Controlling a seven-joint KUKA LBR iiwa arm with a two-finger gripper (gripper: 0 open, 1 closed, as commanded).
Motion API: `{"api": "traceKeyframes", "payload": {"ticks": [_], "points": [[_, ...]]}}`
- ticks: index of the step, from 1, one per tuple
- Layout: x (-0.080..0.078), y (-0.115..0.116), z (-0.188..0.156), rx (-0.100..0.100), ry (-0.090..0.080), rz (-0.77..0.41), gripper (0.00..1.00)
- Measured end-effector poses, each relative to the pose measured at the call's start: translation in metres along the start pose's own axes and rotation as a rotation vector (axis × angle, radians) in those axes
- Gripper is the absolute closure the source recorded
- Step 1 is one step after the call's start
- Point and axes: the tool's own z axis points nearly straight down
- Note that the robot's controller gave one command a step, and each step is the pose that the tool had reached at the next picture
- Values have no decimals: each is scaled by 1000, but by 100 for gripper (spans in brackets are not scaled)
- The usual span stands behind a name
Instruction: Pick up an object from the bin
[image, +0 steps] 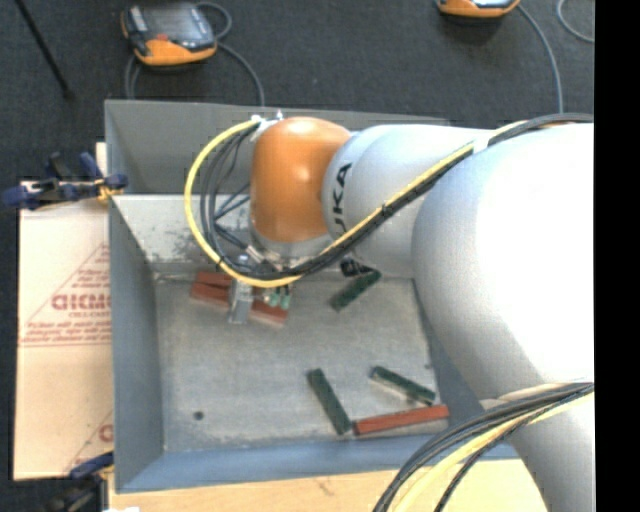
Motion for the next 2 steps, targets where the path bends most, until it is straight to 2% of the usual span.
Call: {"api": "traceKeyframes", "payload": {"ticks": [1, 2], "points": [[-4, -4, -65, 0, 0, -11, 100], [-3, -8, -108, -2, -3, 86, 0]]}}
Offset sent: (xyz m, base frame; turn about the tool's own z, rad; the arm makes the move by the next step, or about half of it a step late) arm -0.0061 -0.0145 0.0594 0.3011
